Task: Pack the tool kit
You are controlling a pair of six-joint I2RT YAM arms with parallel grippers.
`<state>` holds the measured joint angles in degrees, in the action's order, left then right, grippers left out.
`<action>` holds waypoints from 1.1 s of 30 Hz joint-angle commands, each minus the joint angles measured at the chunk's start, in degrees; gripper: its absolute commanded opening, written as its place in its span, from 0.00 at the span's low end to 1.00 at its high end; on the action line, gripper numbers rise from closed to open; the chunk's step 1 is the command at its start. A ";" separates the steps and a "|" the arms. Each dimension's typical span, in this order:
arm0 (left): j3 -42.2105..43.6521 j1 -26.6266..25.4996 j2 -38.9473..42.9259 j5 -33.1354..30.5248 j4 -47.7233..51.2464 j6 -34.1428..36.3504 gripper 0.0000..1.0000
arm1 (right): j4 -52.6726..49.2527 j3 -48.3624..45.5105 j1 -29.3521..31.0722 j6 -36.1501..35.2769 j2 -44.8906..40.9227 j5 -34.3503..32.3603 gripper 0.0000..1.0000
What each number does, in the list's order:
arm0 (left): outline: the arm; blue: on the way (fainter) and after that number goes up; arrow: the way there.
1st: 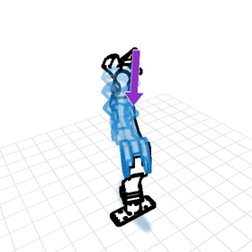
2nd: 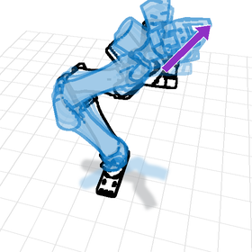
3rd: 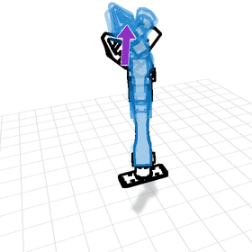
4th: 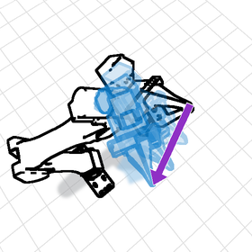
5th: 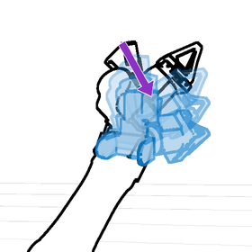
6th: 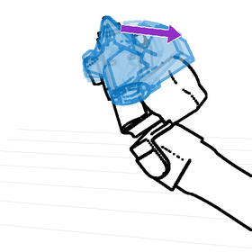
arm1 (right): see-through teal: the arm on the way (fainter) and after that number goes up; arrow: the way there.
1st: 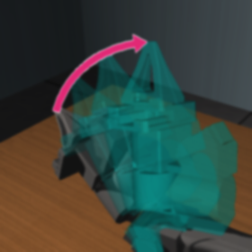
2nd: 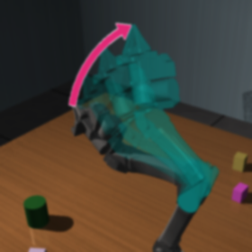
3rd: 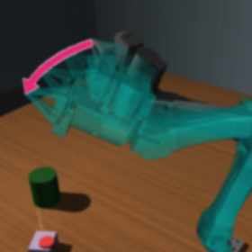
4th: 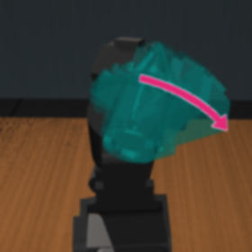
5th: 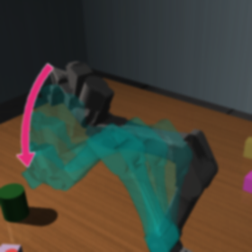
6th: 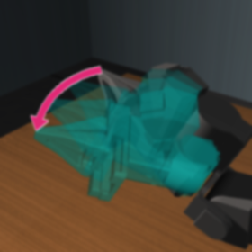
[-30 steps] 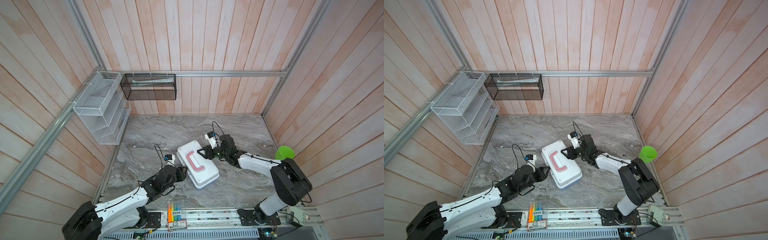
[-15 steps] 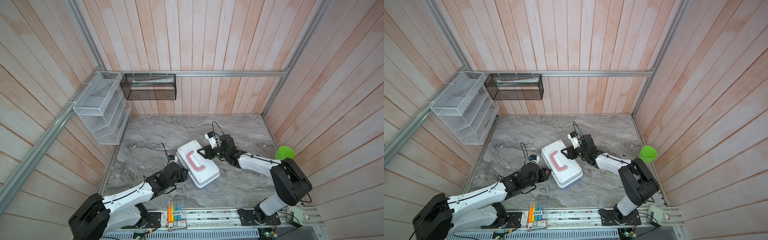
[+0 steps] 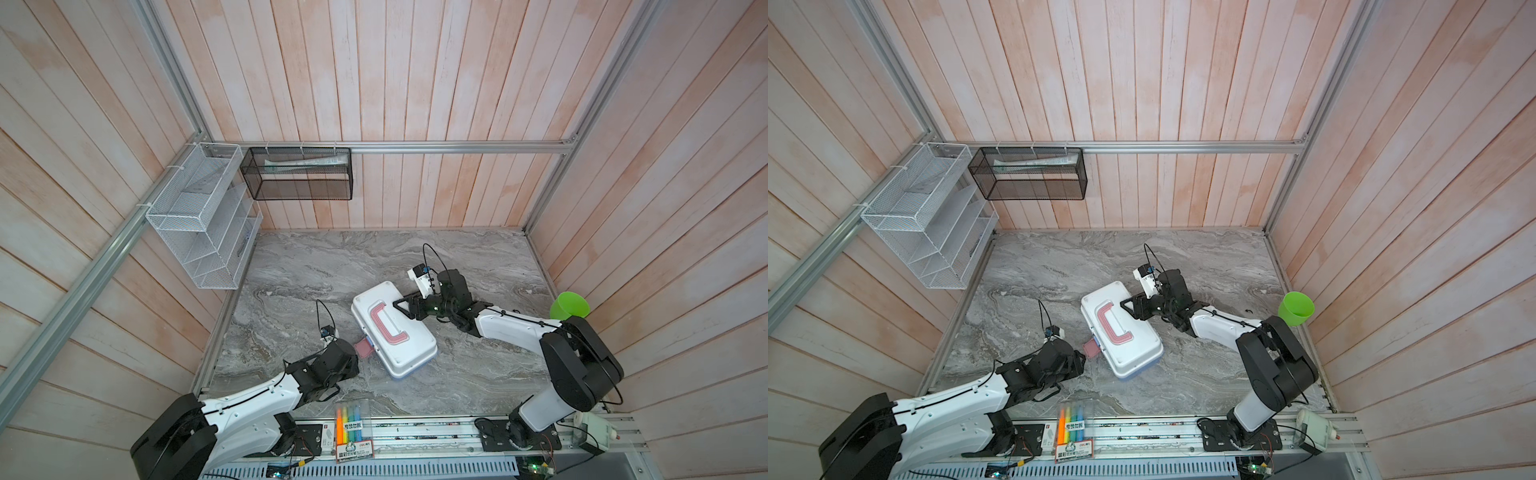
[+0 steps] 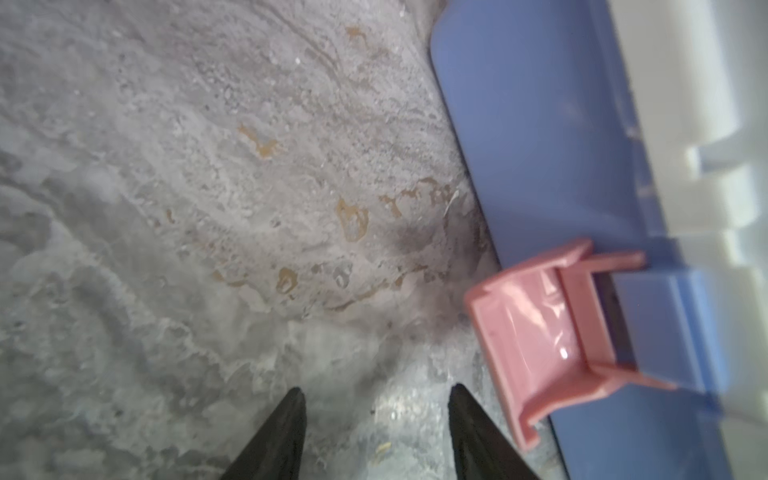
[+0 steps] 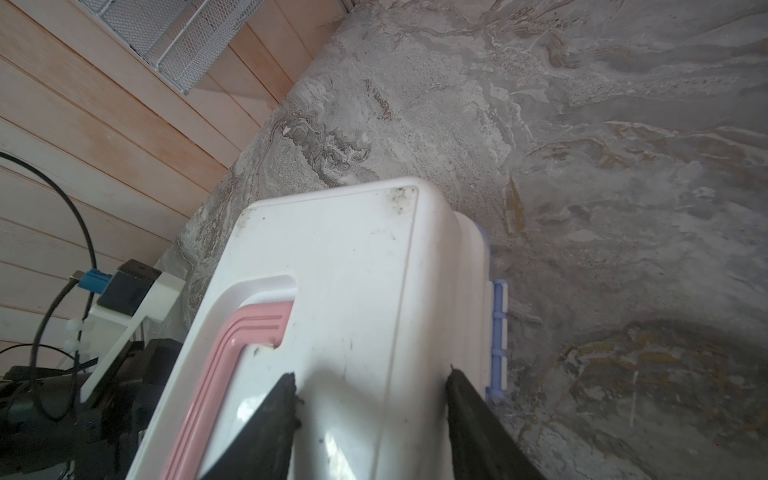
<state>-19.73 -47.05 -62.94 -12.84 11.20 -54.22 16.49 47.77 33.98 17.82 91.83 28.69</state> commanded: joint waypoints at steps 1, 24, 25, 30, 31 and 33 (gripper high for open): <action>-1.57 -1.82 -0.54 -3.42 0.46 2.72 0.60 | -11.16 -2.24 1.22 -1.25 2.71 0.47 0.54; -2.84 -9.12 0.57 -8.25 -4.99 9.82 0.94 | -10.19 -2.32 1.19 -1.04 4.17 1.13 0.54; -2.78 -9.19 -0.45 -8.63 -5.66 10.15 0.94 | -10.17 -2.41 1.18 -1.02 4.16 1.17 0.54; -2.49 -9.20 -3.89 -10.32 -7.34 10.52 0.94 | -9.83 -2.77 1.24 -0.78 4.10 1.33 0.54; -2.15 -9.20 -4.37 -10.74 -7.70 10.28 0.94 | -9.90 -2.68 1.18 -0.77 4.19 1.35 0.54; -1.54 -9.20 -5.35 -12.03 -8.15 9.12 0.94 | -9.86 -2.68 1.18 -0.78 4.14 1.41 0.54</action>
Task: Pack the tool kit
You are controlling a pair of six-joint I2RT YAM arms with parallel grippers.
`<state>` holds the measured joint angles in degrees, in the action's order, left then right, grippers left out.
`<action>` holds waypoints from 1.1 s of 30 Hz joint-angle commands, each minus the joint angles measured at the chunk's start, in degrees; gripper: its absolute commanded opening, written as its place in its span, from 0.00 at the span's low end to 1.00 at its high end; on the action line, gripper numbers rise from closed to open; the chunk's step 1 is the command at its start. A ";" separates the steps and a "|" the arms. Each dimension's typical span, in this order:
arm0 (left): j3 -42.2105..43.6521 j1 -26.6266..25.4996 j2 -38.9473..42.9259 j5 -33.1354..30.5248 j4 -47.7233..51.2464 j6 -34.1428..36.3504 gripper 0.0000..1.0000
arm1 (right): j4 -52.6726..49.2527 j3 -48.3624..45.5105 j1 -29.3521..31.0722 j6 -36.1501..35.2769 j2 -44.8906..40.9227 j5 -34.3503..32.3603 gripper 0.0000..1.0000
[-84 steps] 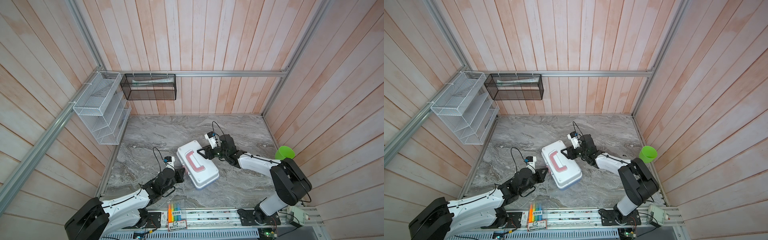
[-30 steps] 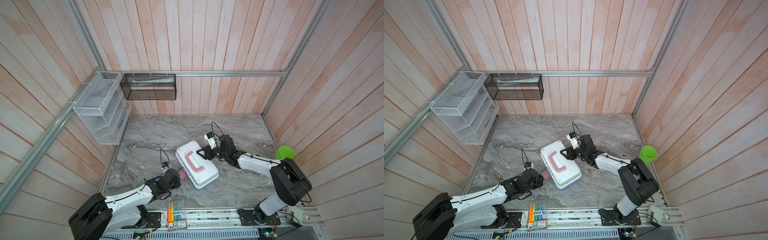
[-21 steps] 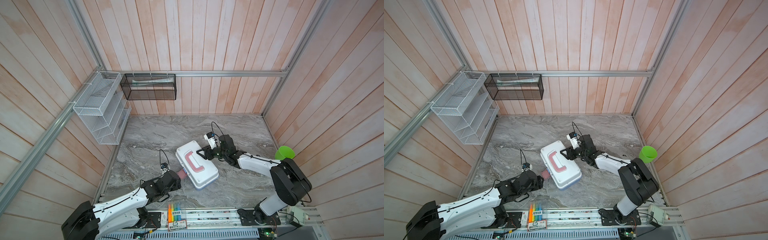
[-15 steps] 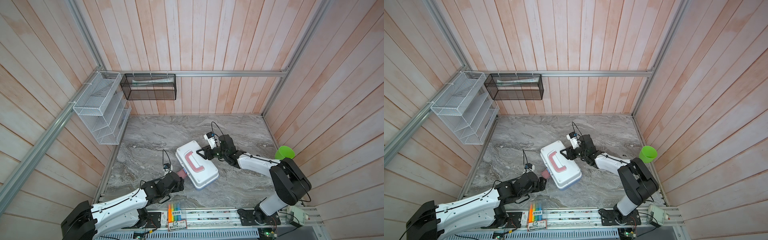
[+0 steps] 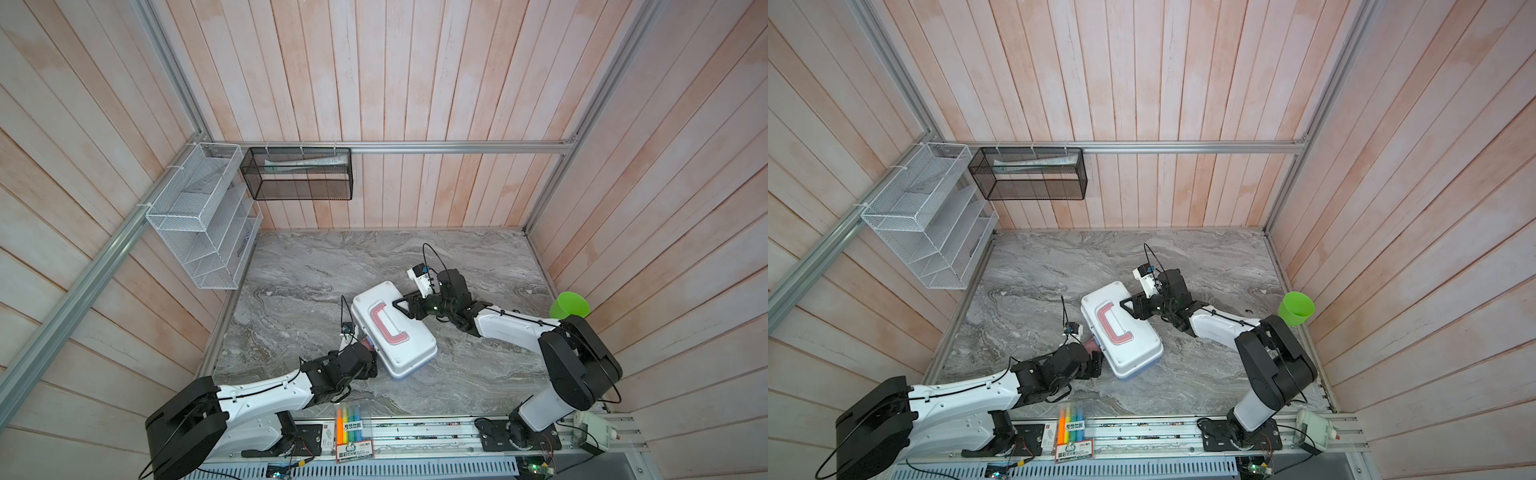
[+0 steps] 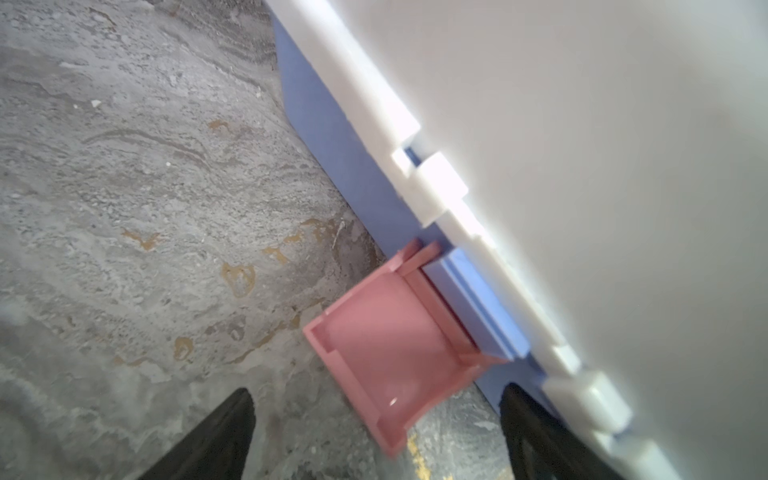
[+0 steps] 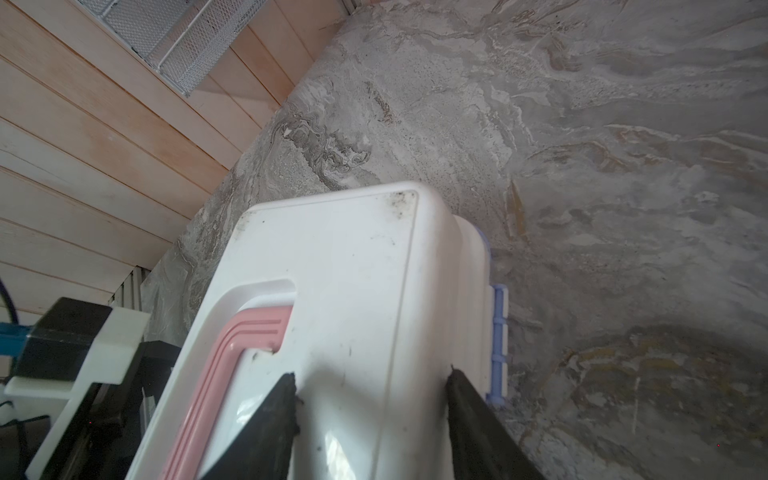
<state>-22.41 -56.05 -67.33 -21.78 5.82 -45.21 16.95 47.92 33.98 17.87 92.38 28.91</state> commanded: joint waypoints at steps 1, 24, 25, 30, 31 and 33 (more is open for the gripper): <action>1.68 -0.20 -1.38 -3.61 -3.66 -0.13 0.95 | -10.32 -2.83 1.18 -0.84 3.70 1.22 0.54; 5.09 -0.20 8.74 -13.65 -5.75 -3.63 0.91 | -10.56 -3.19 1.18 -0.81 2.54 1.11 0.54; 5.61 -0.20 10.37 -13.56 -5.63 -4.35 0.91 | -10.50 -3.27 1.20 -0.73 2.54 1.10 0.54; 10.41 -0.11 16.74 -11.31 -11.51 -3.28 0.91 | -9.92 -3.17 1.21 -0.64 2.90 1.48 0.54; 11.72 0.02 17.63 -10.12 -14.17 -2.61 0.91 | -9.87 -3.18 1.30 -0.64 2.90 1.46 0.54; 13.86 0.60 18.36 -7.09 -19.37 -1.17 0.91 | -9.83 -3.27 1.27 -0.67 2.72 1.56 0.54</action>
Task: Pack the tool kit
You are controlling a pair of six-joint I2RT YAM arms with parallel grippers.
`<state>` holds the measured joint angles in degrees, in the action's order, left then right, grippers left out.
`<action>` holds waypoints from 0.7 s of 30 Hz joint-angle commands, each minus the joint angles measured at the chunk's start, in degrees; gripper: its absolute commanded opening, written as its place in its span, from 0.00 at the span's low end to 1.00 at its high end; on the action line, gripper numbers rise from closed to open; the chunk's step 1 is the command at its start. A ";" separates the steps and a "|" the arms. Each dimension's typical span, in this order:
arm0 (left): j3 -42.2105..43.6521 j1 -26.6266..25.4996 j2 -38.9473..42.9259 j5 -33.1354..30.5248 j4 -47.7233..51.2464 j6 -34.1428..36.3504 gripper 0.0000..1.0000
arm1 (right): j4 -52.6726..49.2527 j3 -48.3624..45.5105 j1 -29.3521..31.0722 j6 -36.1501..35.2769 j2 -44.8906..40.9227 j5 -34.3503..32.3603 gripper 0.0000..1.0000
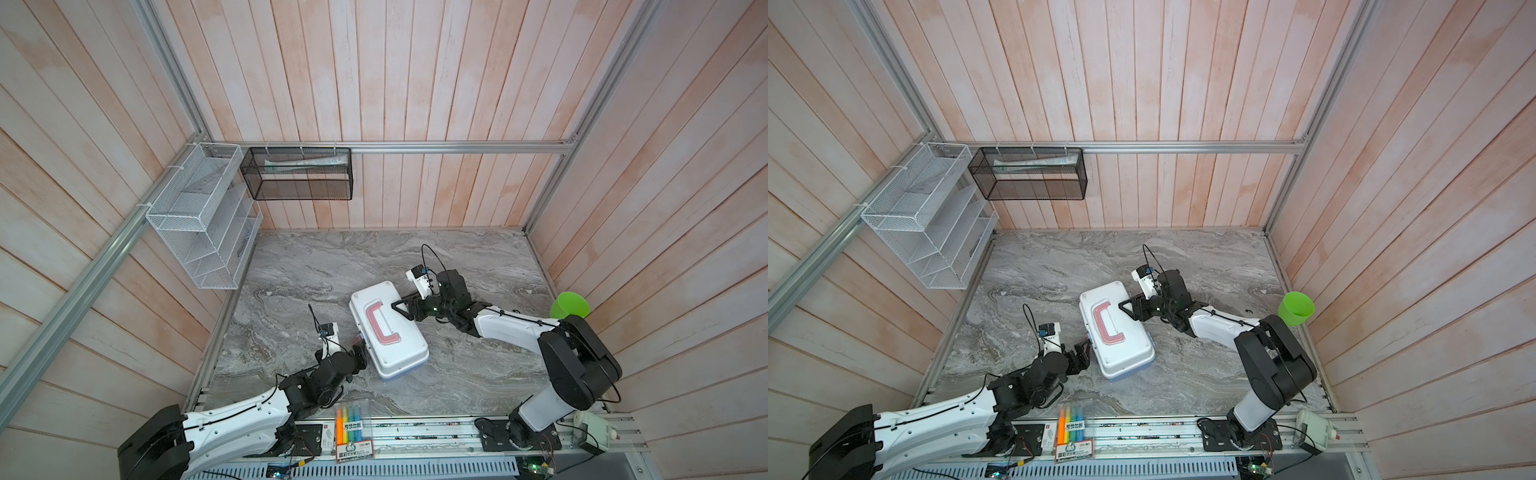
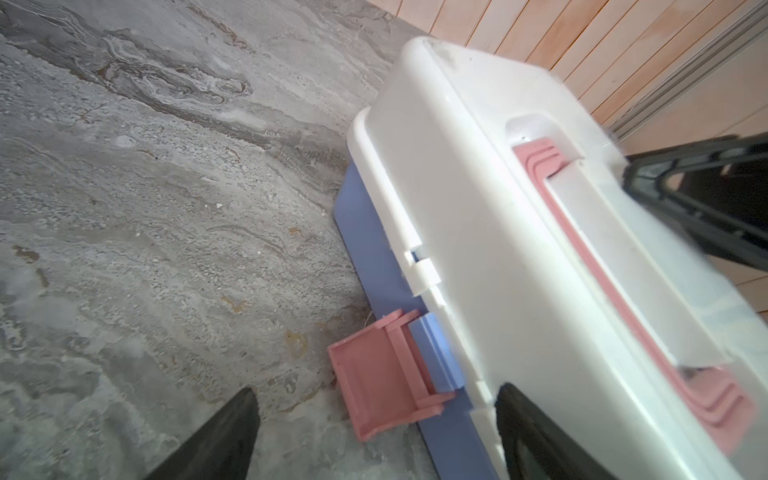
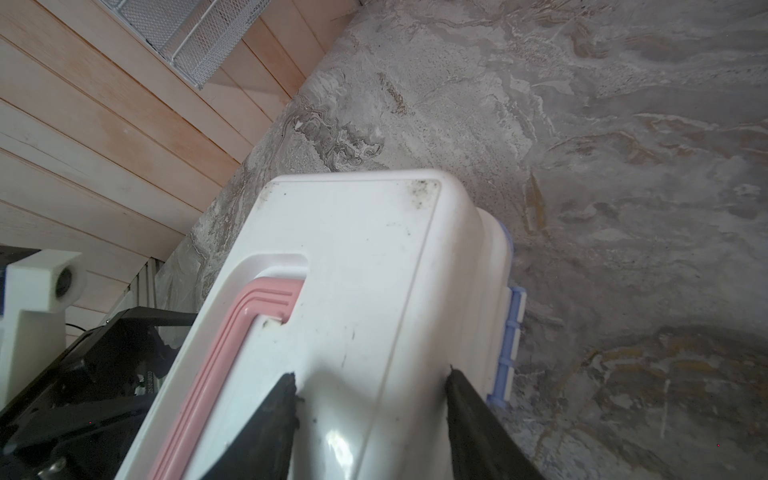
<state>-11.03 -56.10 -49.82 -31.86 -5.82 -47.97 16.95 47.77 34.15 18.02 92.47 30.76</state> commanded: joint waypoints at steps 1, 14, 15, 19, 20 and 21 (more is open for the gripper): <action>3.05 0.90 0.79 4.52 -9.09 1.73 0.90 | -9.83 -3.12 1.09 -0.80 2.55 -0.26 0.54; 2.71 2.50 6.71 11.25 10.92 -3.59 0.96 | -11.58 -1.90 0.75 -2.47 1.02 -1.17 0.54; 3.17 1.88 6.14 11.80 9.72 -3.26 0.96 | -11.51 -1.80 0.74 -2.48 1.20 -0.98 0.54; 3.91 -1.97 2.14 12.19 5.10 -0.28 0.97 | -11.24 -1.97 0.74 -2.47 1.60 -0.89 0.54; 3.92 -1.95 1.00 11.94 4.53 0.10 0.98 | -11.33 -1.97 0.74 -2.48 1.65 -0.95 0.54; 3.85 -1.97 -0.34 11.74 3.73 0.85 0.98 | -11.19 -2.08 0.79 -2.51 1.66 -0.96 0.54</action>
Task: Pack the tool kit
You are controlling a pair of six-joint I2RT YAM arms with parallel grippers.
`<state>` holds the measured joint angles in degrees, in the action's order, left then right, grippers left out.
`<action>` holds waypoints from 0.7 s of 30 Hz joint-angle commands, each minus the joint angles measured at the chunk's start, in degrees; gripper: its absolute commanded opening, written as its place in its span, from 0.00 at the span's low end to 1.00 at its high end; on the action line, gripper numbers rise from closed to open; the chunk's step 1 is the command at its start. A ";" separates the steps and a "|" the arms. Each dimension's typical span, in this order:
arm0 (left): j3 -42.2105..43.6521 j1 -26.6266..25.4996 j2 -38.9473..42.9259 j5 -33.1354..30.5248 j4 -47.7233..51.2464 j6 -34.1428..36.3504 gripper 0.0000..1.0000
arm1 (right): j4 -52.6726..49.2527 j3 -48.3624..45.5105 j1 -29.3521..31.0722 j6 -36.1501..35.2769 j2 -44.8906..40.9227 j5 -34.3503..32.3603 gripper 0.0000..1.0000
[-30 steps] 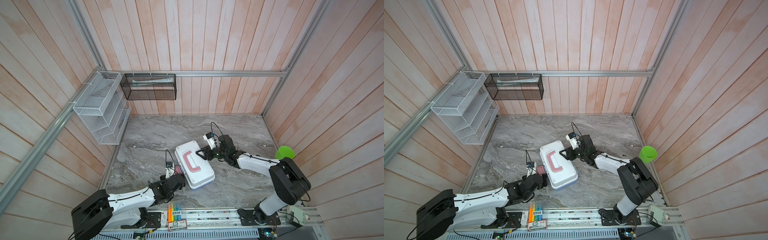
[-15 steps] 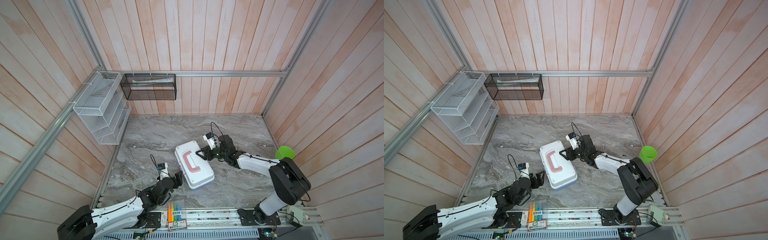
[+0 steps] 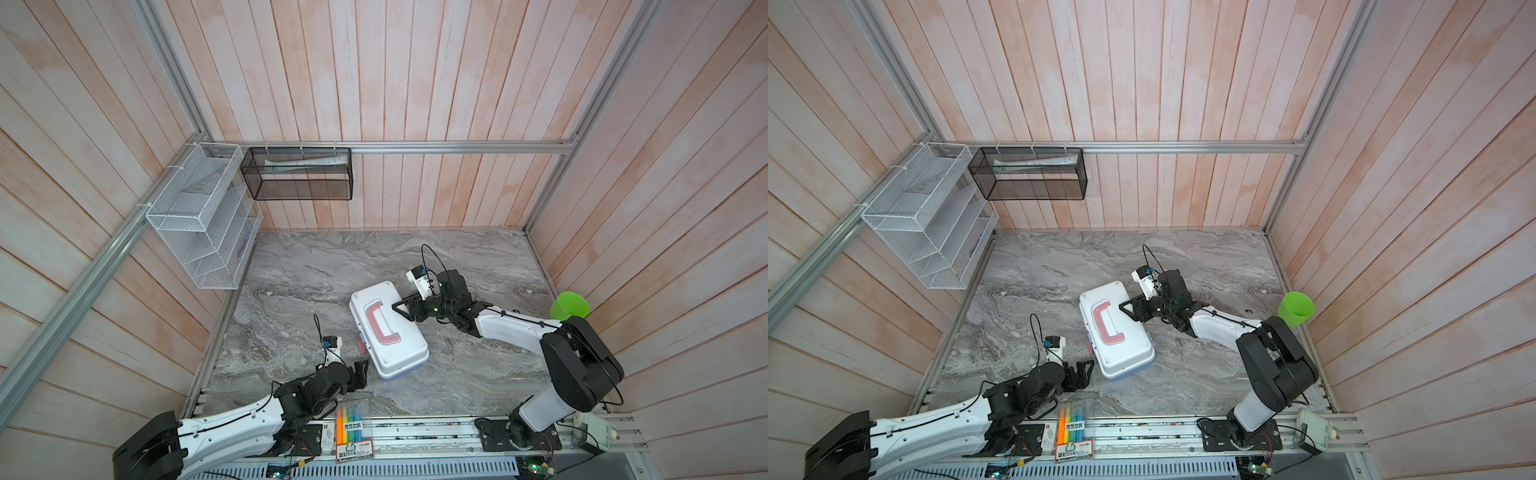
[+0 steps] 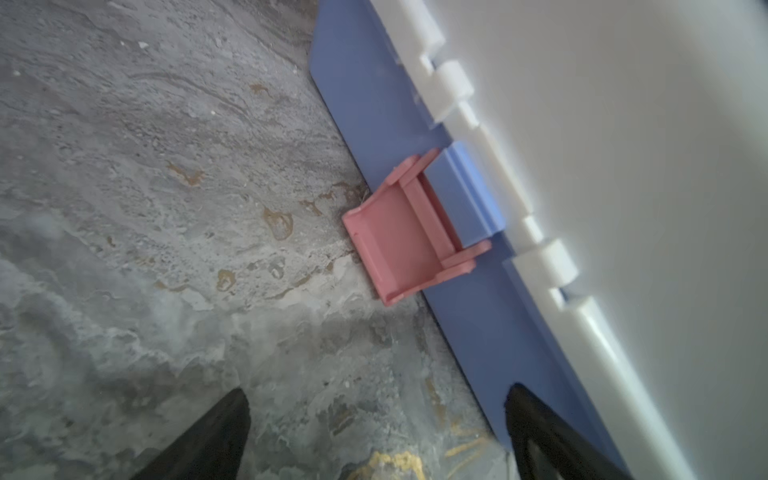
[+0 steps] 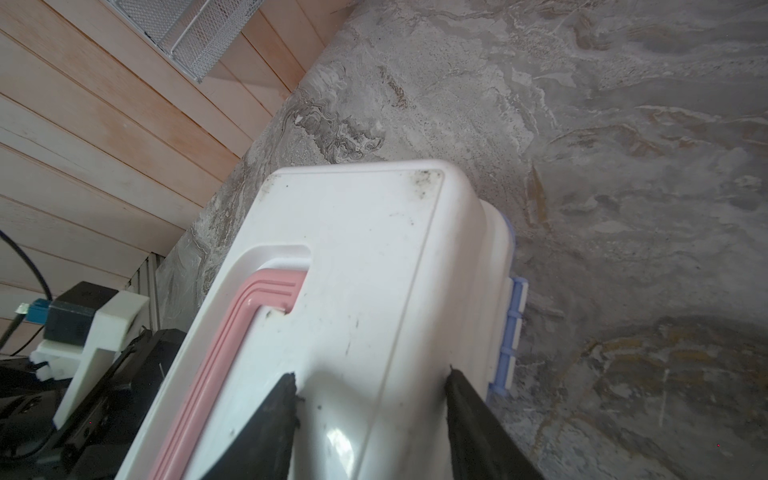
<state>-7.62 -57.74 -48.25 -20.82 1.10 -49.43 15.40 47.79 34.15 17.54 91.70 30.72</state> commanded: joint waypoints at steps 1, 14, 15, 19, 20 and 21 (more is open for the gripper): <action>0.30 -0.36 -3.25 0.50 -4.24 3.19 0.98 | -9.53 -2.21 0.76 -1.90 2.47 -0.92 0.54; -1.68 -0.36 -17.93 -9.17 -11.38 0.18 1.00 | -8.95 -2.66 0.77 -1.23 3.05 -0.46 0.54; -2.09 -0.36 -18.74 -10.32 -10.87 -0.34 1.00 | -8.94 -2.70 0.77 -1.19 3.05 -0.42 0.54; -4.87 -0.41 -20.21 -14.92 -6.92 -1.82 1.00 | -9.07 -2.70 0.81 -1.15 2.89 -0.39 0.54; -5.43 -0.41 -20.23 -15.57 -6.25 -1.69 1.00 | -9.15 -2.76 0.79 -1.19 2.80 -0.32 0.54; -5.92 -0.36 -20.32 -16.23 -5.33 -1.75 1.00 | -9.11 -2.79 0.80 -1.17 2.72 -0.26 0.54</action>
<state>-12.10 -57.93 -68.01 -33.17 -9.41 -49.34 15.53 47.77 34.13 17.58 91.77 30.83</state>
